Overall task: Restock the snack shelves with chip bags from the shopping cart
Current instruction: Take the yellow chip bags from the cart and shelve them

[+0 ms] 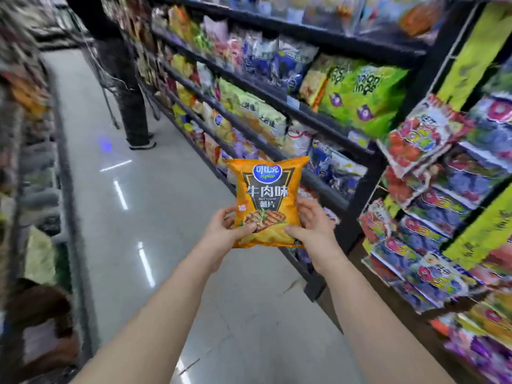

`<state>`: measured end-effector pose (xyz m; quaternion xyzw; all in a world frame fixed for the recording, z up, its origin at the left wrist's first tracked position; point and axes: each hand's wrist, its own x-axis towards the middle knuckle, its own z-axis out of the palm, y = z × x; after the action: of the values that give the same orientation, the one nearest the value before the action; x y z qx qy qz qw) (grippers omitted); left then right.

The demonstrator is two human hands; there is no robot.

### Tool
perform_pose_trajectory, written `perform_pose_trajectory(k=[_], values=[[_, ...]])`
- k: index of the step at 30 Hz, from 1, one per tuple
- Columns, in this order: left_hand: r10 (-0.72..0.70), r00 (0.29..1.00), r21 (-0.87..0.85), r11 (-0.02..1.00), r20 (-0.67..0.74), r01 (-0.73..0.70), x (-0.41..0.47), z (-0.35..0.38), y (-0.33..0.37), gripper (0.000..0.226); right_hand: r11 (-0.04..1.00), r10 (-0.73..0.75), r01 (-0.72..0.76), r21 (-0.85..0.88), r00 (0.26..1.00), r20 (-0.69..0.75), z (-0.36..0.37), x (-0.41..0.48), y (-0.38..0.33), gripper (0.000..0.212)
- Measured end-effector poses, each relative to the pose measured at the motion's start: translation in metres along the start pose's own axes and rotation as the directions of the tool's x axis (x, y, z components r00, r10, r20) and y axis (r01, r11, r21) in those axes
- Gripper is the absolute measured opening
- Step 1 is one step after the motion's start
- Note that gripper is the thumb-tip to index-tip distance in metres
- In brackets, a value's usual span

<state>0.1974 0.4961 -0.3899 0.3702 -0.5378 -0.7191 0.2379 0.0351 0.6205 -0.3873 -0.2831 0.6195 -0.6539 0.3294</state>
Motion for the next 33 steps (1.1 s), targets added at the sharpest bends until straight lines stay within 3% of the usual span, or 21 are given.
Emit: perform_pose_trajectory(k=[9, 12, 15, 19, 25, 33], values=[[0.168, 0.985, 0.065, 0.984, -0.048, -0.165, 0.117, -0.079, 0.122, 0.088, 0.993, -0.119, 0.119, 0.010, 0.971, 0.205, 0.096, 0.169, -0.070, 0.085], [0.228, 0.972, 0.081, 0.971, -0.055, -0.223, 0.170, -0.089, 0.171, 0.077, 0.984, -0.175, 0.177, 0.016, 0.958, 0.225, 0.112, 0.237, -0.100, 0.083], [0.276, 0.959, 0.106, 0.957, -0.065, -0.268, 0.225, -0.096, 0.219, 0.087, 0.976, -0.216, 0.213, 0.042, 0.944, 0.250, 0.127, 0.306, -0.130, 0.086], [0.318, 0.943, 0.115, 0.945, -0.100, -0.306, 0.300, -0.110, 0.271, 0.077, 0.965, -0.262, 0.259, 0.049, 0.925, 0.275, 0.147, 0.396, -0.159, 0.077], [0.410, 0.887, 0.153, 0.910, -0.211, -0.384, 0.415, -0.127, 0.307, 0.055, 0.966, -0.258, 0.250, 0.065, 0.952, 0.167, 0.182, 0.504, -0.170, 0.067], [0.512, 0.858, 0.212, 0.844, -0.039, -0.493, 0.562, -0.159, 0.407, 0.048, 0.952, -0.300, 0.301, 0.052, 0.953, -0.037, 0.235, 0.639, -0.214, 0.058]])
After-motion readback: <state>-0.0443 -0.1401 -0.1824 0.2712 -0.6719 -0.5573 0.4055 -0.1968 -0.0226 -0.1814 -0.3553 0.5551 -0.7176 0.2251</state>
